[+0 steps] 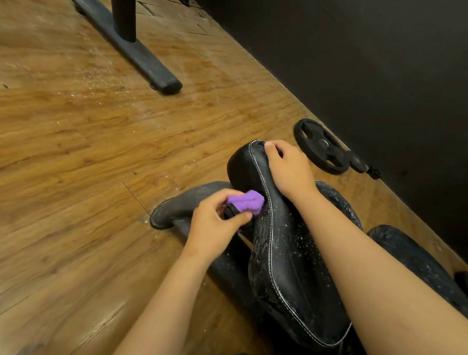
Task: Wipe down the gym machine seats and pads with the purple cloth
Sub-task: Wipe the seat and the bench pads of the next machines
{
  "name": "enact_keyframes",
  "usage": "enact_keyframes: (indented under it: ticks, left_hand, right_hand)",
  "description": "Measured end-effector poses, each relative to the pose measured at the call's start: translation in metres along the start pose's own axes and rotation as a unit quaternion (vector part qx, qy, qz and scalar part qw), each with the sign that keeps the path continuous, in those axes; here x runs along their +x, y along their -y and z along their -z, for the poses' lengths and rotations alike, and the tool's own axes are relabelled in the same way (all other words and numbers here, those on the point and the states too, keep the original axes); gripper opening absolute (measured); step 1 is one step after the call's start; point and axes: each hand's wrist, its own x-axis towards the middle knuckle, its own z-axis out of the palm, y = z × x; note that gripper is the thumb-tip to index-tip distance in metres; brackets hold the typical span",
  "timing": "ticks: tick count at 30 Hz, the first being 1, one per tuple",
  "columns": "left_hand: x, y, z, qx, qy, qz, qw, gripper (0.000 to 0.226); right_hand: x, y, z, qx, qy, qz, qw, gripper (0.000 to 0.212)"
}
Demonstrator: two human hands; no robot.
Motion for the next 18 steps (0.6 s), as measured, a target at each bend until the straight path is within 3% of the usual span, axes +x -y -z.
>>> enact_keyframes:
  ticks: [5, 7, 10, 12, 15, 18]
  left_hand:
    - [0.002, -0.011, 0.020, -0.004, 0.181, 0.046, 0.982, 0.035]
    - [0.008, -0.014, 0.017, 0.018, 0.151, 0.020, 0.988, 0.034]
    - [0.018, -0.014, 0.007, 0.041, -0.012, -0.033, 0.999, 0.038]
    - [0.025, -0.016, 0.004, 0.062, -0.067, -0.055, 0.994, 0.038]
    - [0.022, -0.014, 0.002, 0.084, -0.049, -0.068, 0.993, 0.036]
    - [0.010, -0.014, 0.006, 0.087, 0.052, -0.049, 0.994, 0.033]
  right_hand:
    - [-0.002, 0.004, 0.003, -0.014, 0.007, 0.000, 1.000, 0.035]
    - [-0.002, 0.005, 0.005, -0.010, 0.025, 0.001, 1.000, 0.036]
    - [-0.002, 0.004, 0.014, 0.003, 0.074, 0.011, 0.997, 0.034]
    - [-0.009, 0.003, 0.025, 0.006, 0.079, 0.015, 0.997, 0.035]
    - [-0.039, -0.007, 0.050, -0.009, 0.039, 0.017, 0.999, 0.034]
    - [-0.088, -0.026, 0.068, -0.008, 0.029, 0.008, 1.000, 0.029]
